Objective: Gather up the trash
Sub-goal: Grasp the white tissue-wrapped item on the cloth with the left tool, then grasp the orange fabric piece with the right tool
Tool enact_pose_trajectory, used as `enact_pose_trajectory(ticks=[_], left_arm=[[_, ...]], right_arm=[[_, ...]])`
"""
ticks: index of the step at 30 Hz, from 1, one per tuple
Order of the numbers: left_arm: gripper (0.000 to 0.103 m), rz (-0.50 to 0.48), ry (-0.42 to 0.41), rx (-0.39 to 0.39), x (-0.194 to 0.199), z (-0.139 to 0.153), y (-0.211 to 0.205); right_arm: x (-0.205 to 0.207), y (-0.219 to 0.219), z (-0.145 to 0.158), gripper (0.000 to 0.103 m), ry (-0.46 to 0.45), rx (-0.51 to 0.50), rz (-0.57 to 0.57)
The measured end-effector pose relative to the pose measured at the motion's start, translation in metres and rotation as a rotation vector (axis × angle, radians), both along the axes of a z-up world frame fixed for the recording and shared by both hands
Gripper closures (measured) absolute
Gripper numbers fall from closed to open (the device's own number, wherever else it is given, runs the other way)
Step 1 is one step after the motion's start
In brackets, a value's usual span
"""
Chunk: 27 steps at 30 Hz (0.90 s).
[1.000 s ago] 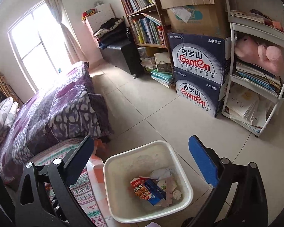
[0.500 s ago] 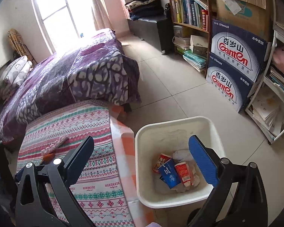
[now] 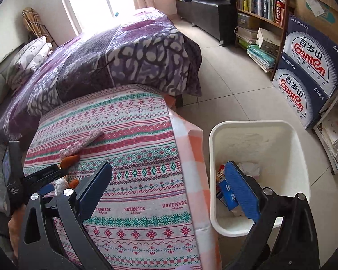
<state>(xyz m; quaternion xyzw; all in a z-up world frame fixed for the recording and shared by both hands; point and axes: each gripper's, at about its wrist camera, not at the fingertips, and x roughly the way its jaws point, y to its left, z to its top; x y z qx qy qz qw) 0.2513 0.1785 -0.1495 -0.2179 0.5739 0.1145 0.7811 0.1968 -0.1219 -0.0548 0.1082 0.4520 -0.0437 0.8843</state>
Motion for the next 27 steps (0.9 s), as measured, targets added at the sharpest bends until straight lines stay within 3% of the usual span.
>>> enact_pose_trajectory(ticks=[4,6,10,15,18,22,27], left_arm=[[0.075,-0.003,-0.003,-0.076,-0.009,0.000,0.011],[0.076,0.007,-0.025,-0.093,-0.018,0.009,0.017],[0.076,0.018,-0.074,-0.019,-0.034,0.038,0.033],[0.076,0.035,-0.205,0.181,-0.061,0.101,0.054],[0.076,0.052,-0.304,0.253,-0.081,0.138,0.067],[0.075,0.088,-0.390,0.225,-0.102,0.170,0.084],[0.075,0.111,-0.410,0.193,-0.111,0.181,0.097]], right_arm=[[0.004,0.015,-0.014,0.007,0.034,-0.007,0.031],[0.005,0.020,-0.021,0.007,0.051,-0.004,0.043],[0.008,0.033,-0.039,0.007,0.096,-0.009,0.067],[0.014,0.066,-0.059,0.007,0.150,0.042,0.074],[0.020,0.104,-0.068,0.007,0.147,0.092,0.060],[0.027,0.163,-0.076,0.007,0.124,0.053,0.081],[0.032,0.204,-0.093,0.007,0.148,-0.033,0.086]])
